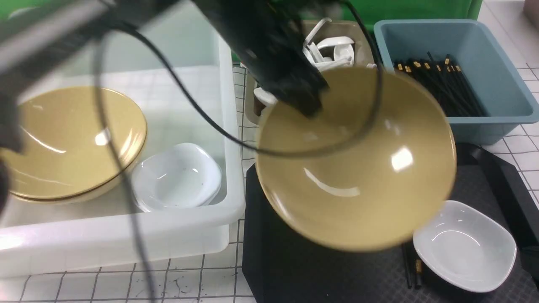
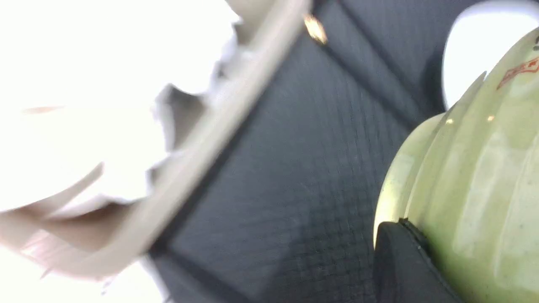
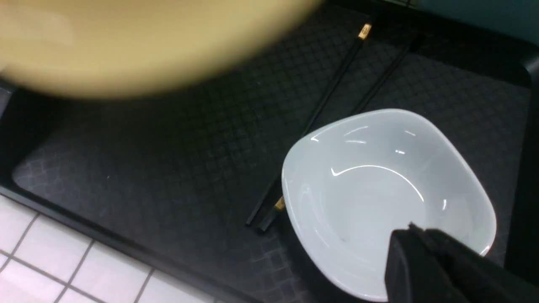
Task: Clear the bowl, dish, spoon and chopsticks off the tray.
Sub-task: Use the left arm to put the noodle bowl into the large storage box on the left
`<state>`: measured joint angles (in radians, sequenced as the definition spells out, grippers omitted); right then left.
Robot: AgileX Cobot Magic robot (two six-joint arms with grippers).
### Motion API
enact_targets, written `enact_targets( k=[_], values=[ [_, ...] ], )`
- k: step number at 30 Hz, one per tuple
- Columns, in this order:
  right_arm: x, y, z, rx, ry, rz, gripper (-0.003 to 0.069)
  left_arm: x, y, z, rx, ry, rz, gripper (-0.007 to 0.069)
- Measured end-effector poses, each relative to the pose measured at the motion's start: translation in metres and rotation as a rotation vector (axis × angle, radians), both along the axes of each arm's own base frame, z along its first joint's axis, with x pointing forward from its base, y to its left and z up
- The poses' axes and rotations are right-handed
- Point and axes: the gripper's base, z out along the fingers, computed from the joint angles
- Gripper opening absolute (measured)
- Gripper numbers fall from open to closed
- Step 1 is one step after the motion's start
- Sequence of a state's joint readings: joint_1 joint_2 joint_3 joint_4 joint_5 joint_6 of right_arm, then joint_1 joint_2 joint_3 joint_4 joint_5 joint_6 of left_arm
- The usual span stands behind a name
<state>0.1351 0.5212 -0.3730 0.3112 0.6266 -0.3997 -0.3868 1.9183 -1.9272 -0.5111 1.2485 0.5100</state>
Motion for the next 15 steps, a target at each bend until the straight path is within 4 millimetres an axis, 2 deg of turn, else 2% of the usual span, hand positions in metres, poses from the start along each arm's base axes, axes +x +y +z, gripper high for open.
enact_targets(
  k=[3,4,6,7,11,15],
  values=[
    [0.000,0.000,0.000,0.000,0.000,0.000,0.0048,0.007,0.059,0.026,-0.066,-0.036,0.155,0.0006],
    [0.000,0.000,0.000,0.001,0.000,0.000,0.0048,0.007,0.099,0.037,-0.080,-0.051,0.265,0.0006],
    [0.000,0.000,0.000,0.001,0.000,0.000,0.0048,0.002,0.138,0.042,-0.081,-0.052,0.381,0.0006],
    [0.000,0.000,0.000,0.002,0.000,0.000,0.0048,-0.002,0.153,0.042,-0.076,-0.048,0.425,0.0006],
    [0.000,0.000,0.000,0.002,0.000,0.000,0.0048,-0.036,0.241,0.027,-0.056,0.018,0.692,0.0006],
    [0.000,0.000,0.000,0.002,-0.002,-0.001,0.0048,-0.075,0.292,0.010,-0.052,0.062,0.892,0.0006]
  ],
)
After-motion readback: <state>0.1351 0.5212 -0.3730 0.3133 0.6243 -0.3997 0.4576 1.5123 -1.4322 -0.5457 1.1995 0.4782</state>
